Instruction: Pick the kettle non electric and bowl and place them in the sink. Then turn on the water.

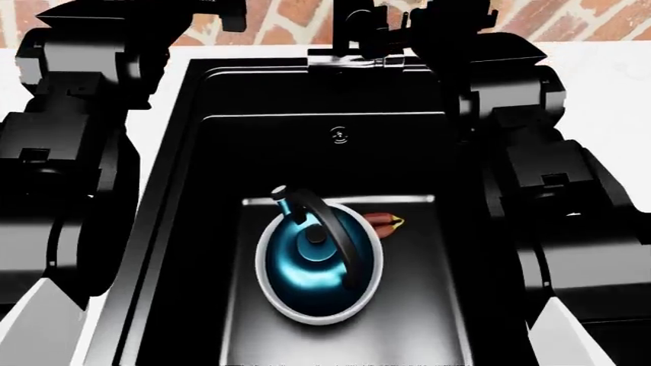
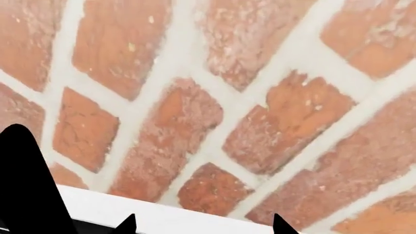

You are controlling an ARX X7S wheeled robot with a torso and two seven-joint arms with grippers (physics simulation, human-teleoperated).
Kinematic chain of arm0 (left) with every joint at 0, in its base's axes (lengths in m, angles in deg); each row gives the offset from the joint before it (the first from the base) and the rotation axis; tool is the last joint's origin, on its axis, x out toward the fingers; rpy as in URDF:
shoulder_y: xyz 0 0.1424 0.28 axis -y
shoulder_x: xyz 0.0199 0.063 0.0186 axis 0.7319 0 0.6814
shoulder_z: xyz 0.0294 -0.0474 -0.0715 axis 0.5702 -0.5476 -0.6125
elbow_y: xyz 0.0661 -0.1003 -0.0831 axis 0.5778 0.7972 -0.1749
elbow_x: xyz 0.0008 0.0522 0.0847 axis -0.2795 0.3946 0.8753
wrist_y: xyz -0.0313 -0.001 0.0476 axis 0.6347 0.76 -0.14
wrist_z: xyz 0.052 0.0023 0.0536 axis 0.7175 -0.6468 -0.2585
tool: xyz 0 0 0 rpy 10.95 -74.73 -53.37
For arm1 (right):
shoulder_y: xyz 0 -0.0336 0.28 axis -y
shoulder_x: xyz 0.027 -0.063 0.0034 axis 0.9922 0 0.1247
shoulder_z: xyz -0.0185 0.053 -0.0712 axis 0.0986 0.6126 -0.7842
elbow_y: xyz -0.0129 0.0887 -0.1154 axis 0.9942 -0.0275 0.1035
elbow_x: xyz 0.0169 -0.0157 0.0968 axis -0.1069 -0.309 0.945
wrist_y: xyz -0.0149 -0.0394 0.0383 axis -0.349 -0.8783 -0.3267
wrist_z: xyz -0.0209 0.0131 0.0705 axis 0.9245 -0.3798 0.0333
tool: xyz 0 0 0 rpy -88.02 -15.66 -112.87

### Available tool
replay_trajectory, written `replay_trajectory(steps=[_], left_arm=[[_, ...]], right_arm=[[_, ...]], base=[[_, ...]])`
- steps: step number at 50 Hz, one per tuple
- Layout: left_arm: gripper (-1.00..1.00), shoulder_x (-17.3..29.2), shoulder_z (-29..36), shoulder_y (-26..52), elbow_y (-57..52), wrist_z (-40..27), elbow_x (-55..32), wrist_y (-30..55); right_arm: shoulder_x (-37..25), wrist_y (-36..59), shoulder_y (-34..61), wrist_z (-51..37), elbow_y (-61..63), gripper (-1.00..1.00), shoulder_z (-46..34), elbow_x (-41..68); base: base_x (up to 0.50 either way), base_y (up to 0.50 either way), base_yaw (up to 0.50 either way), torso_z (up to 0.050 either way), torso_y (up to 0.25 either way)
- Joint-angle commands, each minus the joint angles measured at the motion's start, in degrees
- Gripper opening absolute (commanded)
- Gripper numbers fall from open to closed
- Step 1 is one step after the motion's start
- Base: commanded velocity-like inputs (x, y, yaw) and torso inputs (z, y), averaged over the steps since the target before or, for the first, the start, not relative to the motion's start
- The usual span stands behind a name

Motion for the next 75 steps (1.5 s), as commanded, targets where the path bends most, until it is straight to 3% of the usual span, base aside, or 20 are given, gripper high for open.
replay_trajectory(steps=[1, 25, 75], left_arm=[[1.00, -0.10, -1.17, 0.01, -0.06, 0.01, 0.69, -0.10], [1.00, -0.20, -2.77, -0.14, -0.06, 0.08, 1.57, -0.10], [1.00, -0.24, -3.86, 0.27, -0.07, 0.62, 2.56, 0.09]], right_arm=[[0.04, 0.10, -0.10, -0.21, 0.03, 1.00, -0.05, 0.29], [-0.03, 0.42, -3.27, -0.92, 0.03, 1.00, 0.91, 0.69], [-5.69, 2.92, -0.56, -5.47, 0.04, 1.00, 7.88, -4.62]], base=[[0.00, 0.00, 0.00, 0.000, 0.000], [0.00, 0.00, 0.00, 0.000, 0.000], [0.00, 0.00, 0.00, 0.000, 0.000]])
